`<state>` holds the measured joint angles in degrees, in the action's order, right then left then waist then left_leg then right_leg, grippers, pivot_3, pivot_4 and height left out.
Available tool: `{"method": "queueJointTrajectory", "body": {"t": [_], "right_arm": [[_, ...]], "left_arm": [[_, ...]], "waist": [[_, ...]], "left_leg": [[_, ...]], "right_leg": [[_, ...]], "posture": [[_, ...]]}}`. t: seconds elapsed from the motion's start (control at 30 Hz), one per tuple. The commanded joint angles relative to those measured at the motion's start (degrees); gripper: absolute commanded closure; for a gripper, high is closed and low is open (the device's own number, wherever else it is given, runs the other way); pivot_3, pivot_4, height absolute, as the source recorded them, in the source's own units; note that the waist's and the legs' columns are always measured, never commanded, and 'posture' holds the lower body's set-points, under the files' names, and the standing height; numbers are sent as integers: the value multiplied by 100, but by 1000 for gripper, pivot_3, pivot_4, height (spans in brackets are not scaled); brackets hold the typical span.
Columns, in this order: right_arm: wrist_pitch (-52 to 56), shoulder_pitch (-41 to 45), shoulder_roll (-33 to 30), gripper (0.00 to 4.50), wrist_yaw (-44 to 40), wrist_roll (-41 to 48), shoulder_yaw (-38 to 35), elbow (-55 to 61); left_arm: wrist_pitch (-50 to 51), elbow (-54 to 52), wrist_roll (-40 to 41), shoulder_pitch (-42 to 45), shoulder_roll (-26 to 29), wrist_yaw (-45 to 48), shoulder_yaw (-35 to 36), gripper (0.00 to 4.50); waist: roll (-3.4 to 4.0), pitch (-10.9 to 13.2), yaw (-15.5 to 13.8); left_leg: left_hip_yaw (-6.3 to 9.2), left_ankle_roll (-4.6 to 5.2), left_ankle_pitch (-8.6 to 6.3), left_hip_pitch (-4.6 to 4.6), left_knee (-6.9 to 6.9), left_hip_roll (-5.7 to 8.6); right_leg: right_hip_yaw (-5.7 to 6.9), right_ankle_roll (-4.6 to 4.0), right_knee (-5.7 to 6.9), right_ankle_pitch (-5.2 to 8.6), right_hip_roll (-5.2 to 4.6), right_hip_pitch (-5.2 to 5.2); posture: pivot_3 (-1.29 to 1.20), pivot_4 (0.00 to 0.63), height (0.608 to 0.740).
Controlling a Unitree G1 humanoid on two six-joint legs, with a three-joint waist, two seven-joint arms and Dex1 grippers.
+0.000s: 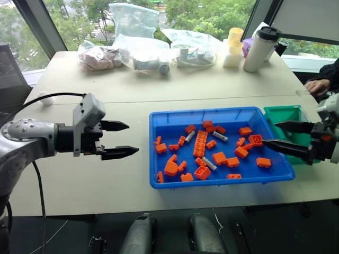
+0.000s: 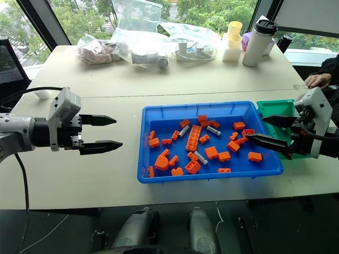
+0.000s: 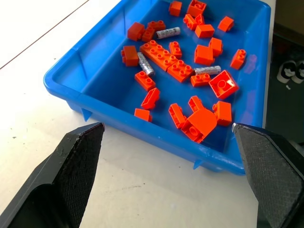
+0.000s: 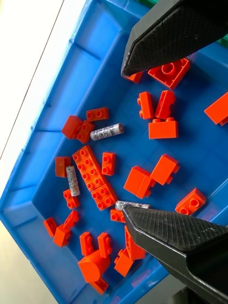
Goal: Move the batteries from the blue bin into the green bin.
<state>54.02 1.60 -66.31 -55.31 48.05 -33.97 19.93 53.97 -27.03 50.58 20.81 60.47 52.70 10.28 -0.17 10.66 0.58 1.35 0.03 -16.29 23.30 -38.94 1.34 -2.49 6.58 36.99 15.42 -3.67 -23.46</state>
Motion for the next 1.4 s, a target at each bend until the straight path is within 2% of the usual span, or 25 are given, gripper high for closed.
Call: {"method": "queueJointTrajectory", "body": {"t": [0.03, 0.43, 0.6, 0.67, 0.73, 0.8, 0.93, 1.1, 1.23, 1.4], "right_arm": [[-119, 158, 28, 46, 31, -30, -26, 61], [210, 514, 145, 46, 457, 71, 265, 41], [867, 1393, 503, 46, 1121, 732, 198, -300], [758, 1562, 464, 46, 1085, 544, 510, -300], [574, 1777, 271, 46, 822, 195, 1200, -361], [421, 1944, 181, 46, 659, -33, 1582, -488], [-403, 2927, 747, 46, 666, -1014, 2943, -809], [-27, 3532, 1645, 46, 792, -1310, 3992, -714], [205, 3664, 2348, 46, 1192, -1598, 4426, -794], [576, 3904, 2883, 46, 1572, -1887, 4657, -1074]], "left_arm": [[-212, -21, -144, 2, -2, 21, 120, 6], [-263, -69, -295, -11, -46, 62, 71, 6], [-431, -13, -502, 18, 1, 129, 4, 6], [-588, 24, -737, 58, 182, 315, -107, 6], [-400, 53, -423, 445, 269, 520, -26, 6], [-316, 65, -311, 661, 299, 615, -33, 6], [-710, 35, -824, 624, 721, 1048, -321, 6], [-915, -170, -1045, 469, 678, 1034, -400, 6], [-890, -530, -1031, 126, 507, 837, -370, 6], [-812, -829, -1003, -94, 350, 573, -330, 6]], "waist": [[0, 0, 3], [0, 0, 1], [1, 1, 17], [1, 1, 13], [0, 1, 12], [-3, 3, 3], [0, 3, 79], [-2, 5, 46], [-3, 5, 9], [-6, 4, 13]], "left_leg": [[0, 0, 0, 0, 0, 0], [1, 0, 0, 0, 0, 0], [1, 0, 0, 0, 0, -1], [1, 0, 0, 0, 2, -1], [0, 0, 0, 2, 7, -2], [0, 0, 0, 5, 5, -2], [-17, 0, 0, 3, 5, 2], [-16, -1, 1, 16, 14, -7], [-17, -2, 1, 36, 8, -3], [-15, -3, 2, 54, -4, 1]], "right_leg": [[0, 0, 0, 0, 0, 0], [-2, 0, 0, 0, -2, 0], [-3, 0, 1, 0, -2, -1], [-3, -1, 1, 0, -1, -4], [-3, -1, 0, 0, 0, -8], [1, -1, -1, 0, -1, -9], [-7, 1, 2, -1, 2, -18], [-8, 0, 12, 0, 13, -43], [-10, 1, 19, -1, 9, -62], [-9, 1, 22, -2, 1, -76]], "posture": [[0, 150, 740], [0, 150, 740], [0, 150, 740], [0, 150, 740], [0, 150, 740], [0, 150, 740], [0, 150, 740], [0, 150, 740], [0, 150, 740], [0, 150, 740]]}}
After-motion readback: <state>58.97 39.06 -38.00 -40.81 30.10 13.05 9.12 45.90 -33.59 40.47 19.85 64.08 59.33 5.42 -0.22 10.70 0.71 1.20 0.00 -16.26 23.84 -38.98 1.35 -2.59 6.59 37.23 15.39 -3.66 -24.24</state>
